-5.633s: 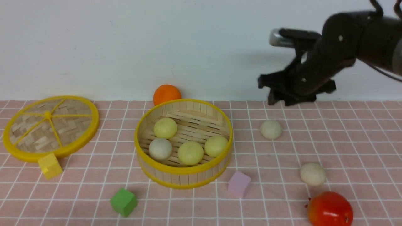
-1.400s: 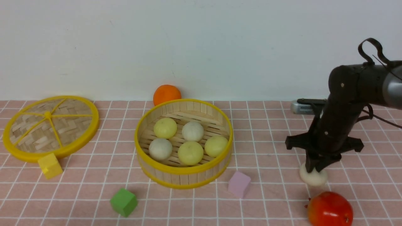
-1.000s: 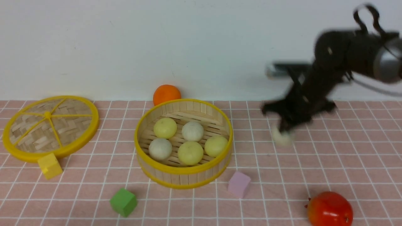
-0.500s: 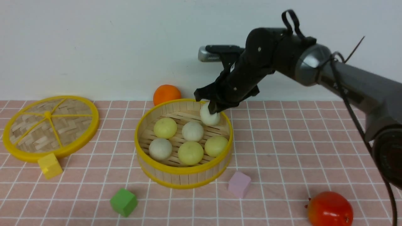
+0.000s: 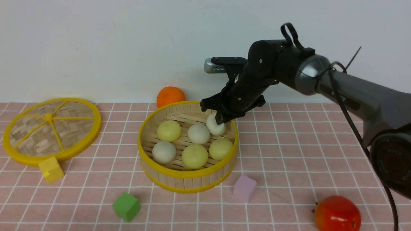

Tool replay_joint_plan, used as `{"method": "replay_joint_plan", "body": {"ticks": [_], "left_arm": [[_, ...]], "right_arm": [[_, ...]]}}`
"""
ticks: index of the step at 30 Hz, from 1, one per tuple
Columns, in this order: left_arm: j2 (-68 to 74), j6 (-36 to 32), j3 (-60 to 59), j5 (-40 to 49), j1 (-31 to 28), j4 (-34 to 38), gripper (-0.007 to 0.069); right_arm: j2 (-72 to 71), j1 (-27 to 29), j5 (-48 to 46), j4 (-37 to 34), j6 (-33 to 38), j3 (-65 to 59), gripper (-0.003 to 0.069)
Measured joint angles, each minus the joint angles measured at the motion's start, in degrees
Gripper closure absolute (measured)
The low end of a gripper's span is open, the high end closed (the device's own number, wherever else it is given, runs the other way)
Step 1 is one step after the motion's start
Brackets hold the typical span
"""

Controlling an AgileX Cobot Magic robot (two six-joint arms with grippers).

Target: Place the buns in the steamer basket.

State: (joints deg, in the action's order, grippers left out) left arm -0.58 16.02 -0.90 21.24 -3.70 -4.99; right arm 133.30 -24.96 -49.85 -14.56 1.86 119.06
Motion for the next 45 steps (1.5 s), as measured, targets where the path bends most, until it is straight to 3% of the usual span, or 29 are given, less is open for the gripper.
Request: {"method": "replay_joint_plan", "body": {"ticks": [1, 5, 11, 16, 21, 22, 23, 25, 28, 32, 37, 45], "left_arm": [[0.0, 0.0, 0.0, 0.0, 0.0, 0.0, 0.0451], [0.0, 0.0, 0.0, 0.0, 0.0, 0.0, 0.0448], [0.0, 0.0, 0.0, 0.0, 0.0, 0.0, 0.0443], [0.0, 0.0, 0.0, 0.0, 0.0, 0.0, 0.0441], [0.0, 0.0, 0.0, 0.0, 0.0, 0.0, 0.0436], [0.0, 0.0, 0.0, 0.0, 0.0, 0.0, 0.0433], [0.0, 0.0, 0.0, 0.0, 0.0, 0.0, 0.0433], [0.0, 0.0, 0.0, 0.0, 0.0, 0.0, 0.0433], [0.0, 0.0, 0.0, 0.0, 0.0, 0.0, 0.0428], [0.0, 0.0, 0.0, 0.0, 0.0, 0.0, 0.0421], [0.0, 0.0, 0.0, 0.0, 0.0, 0.0, 0.0421], [0.0, 0.0, 0.0, 0.0, 0.0, 0.0, 0.0416]], "right_arm": [[-0.1, 0.0, 0.0, 0.0, 0.0, 0.0, 0.0604], [-2.1, 0.0, -1.0, 0.0, 0.0, 0.0, 0.0482], [-12.7, 0.0, -7.7, 2.0, -0.2, 0.0, 0.0218], [-23.0, 0.0, -17.7, 6.7, -0.2, 0.1, 0.018], [-35.9, 0.0, -21.3, 8.4, -0.2, -3.3, 0.0305], [-40.5, 0.0, -21.4, 8.5, -0.4, -7.3, 0.0384], [-41.8, 0.0, -21.4, 8.5, -0.5, -7.9, 0.0406], [-51.5, 0.0, -21.3, 8.5, -1.5, -18.1, 0.0552], [-63.6, 0.0, -15.5, 8.5, -1.9, -34.0, 0.066], [-76.5, 0.0, -0.4, 8.9, -1.9, -55.3, 0.0666], [-82.9, 0.0, 15.1, 9.7, -1.9, -72.5, 0.0666], [-83.0, 0.0, 17.8, 10.7, -1.9, -83.2, 0.0664]]}}
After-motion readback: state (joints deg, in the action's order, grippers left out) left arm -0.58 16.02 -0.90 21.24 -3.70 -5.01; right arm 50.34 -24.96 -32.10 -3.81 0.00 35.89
